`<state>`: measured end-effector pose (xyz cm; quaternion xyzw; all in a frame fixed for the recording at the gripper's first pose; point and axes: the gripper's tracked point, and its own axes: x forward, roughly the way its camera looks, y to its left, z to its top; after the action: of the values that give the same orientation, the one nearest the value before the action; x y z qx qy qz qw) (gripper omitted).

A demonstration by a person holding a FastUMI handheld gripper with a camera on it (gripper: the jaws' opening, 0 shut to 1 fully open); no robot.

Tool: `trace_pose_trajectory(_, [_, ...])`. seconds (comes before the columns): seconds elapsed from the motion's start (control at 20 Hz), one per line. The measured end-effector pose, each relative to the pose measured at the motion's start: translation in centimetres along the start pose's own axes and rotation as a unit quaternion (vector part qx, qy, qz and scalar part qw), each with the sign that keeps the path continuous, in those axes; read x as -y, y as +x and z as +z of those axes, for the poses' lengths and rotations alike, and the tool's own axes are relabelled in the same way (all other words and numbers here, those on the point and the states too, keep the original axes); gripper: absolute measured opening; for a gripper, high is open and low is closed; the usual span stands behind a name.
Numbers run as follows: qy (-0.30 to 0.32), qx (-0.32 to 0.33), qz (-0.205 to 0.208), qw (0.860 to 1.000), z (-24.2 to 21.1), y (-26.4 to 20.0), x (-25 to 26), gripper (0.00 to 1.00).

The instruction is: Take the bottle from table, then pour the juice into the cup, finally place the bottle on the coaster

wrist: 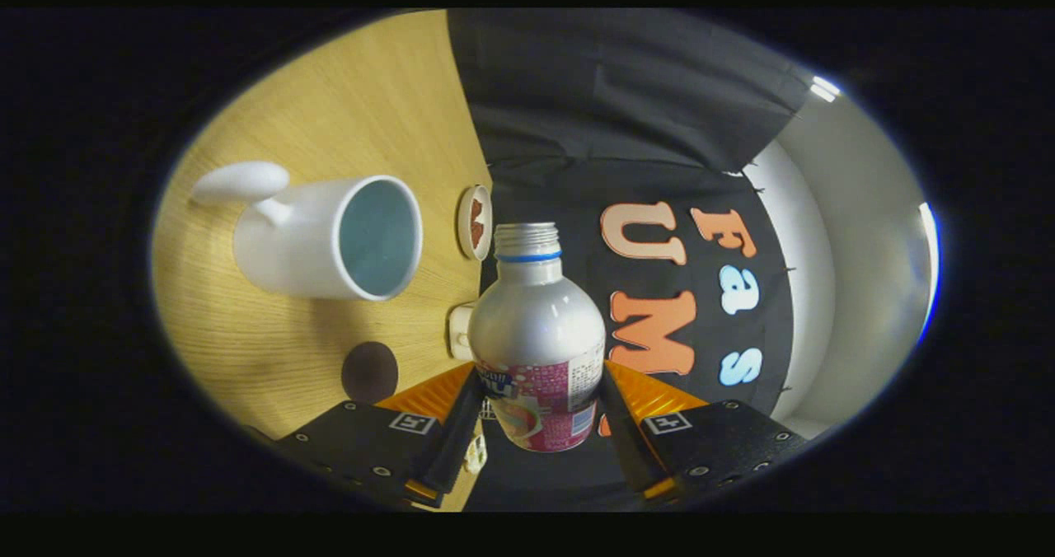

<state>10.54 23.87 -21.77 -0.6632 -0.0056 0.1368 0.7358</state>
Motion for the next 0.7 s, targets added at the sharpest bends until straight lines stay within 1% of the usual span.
trace_pose_trajectory(0.1, [0.07, -0.012, -0.005, 0.997, -0.8, 0.6, 1.0, 0.76])
trace_pose_trajectory(0.2, [0.138, -0.028, -0.015, 0.99, -2.1, 0.8, 2.2, 0.77])
trace_pose_trajectory(0.3, [0.21, -0.045, -0.008, 0.977, -3.8, 1.5, 2.5, 0.77])
trace_pose_trajectory(0.35, [0.251, -0.051, 0.002, 0.967, -4.6, 1.9, 2.2, 0.76])
trace_pose_trajectory(0.45, [0.327, -0.065, 0.016, 0.943, -6.0, 2.2, 1.7, 0.77])
trace_pose_trajectory(0.5, [0.358, -0.071, 0.017, 0.931, -6.5, 2.7, 1.8, 0.77])
trace_pose_trajectory(0.55, [0.393, -0.074, 0.023, 0.916, -6.9, 3.5, 2.1, 0.77])
trace_pose_trajectory(0.6, [0.427, -0.075, 0.026, 0.901, -7.1, 4.0, 2.3, 0.77])
trace_pose_trajectory(0.7, [0.502, -0.069, 0.041, 0.861, -7.4, 4.4, 2.1, 0.77])
